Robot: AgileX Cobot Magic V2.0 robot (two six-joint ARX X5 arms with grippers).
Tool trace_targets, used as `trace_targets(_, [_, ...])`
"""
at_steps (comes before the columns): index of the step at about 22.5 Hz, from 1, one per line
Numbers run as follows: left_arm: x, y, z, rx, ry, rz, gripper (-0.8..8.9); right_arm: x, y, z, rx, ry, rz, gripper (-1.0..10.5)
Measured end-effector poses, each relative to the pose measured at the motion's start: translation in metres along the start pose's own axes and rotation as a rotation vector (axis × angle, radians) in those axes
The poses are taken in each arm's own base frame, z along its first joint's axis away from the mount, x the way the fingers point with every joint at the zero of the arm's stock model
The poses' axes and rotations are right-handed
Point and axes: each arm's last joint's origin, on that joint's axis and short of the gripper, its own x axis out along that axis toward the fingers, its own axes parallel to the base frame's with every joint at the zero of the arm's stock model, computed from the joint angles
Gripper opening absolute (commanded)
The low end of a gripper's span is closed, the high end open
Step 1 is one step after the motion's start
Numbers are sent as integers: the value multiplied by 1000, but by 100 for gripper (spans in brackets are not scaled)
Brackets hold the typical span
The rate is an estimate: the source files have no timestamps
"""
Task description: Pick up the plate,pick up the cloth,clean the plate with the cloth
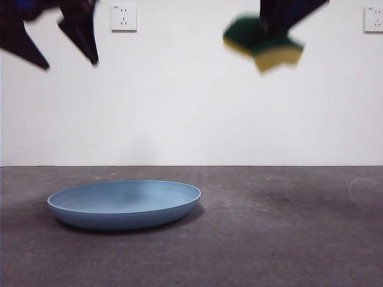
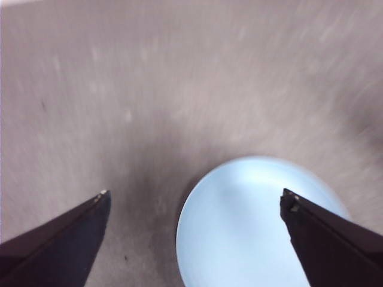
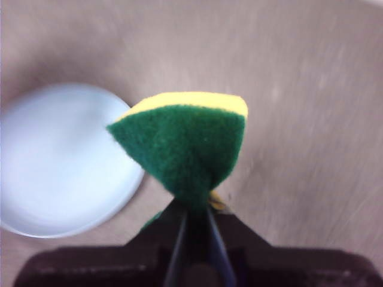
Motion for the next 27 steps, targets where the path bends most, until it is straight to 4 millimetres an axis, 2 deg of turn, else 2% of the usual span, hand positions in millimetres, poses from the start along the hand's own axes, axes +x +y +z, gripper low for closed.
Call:
trace_targets(3, [-33, -2, 2, -1, -77, -28, 471, 55, -8, -8, 46, 164, 45, -16])
trace_targets(5, [-46, -3, 1, -4, -106, -62, 471, 89, -14, -17, 80, 267, 68, -16])
trace_targets(7, [-53, -4, 0, -8, -112, -86, 471, 120, -19, -30, 103, 363, 64, 16])
trace_targets(9, [-52, -4, -1, -9, -102, -89, 471, 142, -21, -41, 110, 436, 53, 69])
trace_targets(12, [-52, -4, -1, -13, -94, -89, 471, 161, -22, -53, 117, 500, 43, 311])
trace_targets(14, [-52, -4, -1, -13, -94, -87, 471, 161, -23, -53, 123, 498, 40, 477])
trace_targets(15, [-52, -4, -1, -13, -94, -87, 471, 161, -23, -53, 125, 498, 40, 511])
trace_targets(21, [-49, -4, -1, -13, -86, -85, 471, 157, -26, -51, 133, 489, 37, 508])
trace_targets(24, [-46, -5, -1, -12, -79, -84, 471, 144, -28, -43, 139, 446, 39, 500])
trace_targets(25, [-46, -5, -1, -12, -78, -84, 469, 136, -29, -38, 141, 421, 40, 483])
trace_targets(26, [-46, -5, -1, -12, -77, -83, 442, 124, -30, -32, 146, 379, 42, 347])
trace_targets(27, [-46, -5, -1, -12, -77, -82, 320, 112, -32, -26, 149, 340, 44, 169])
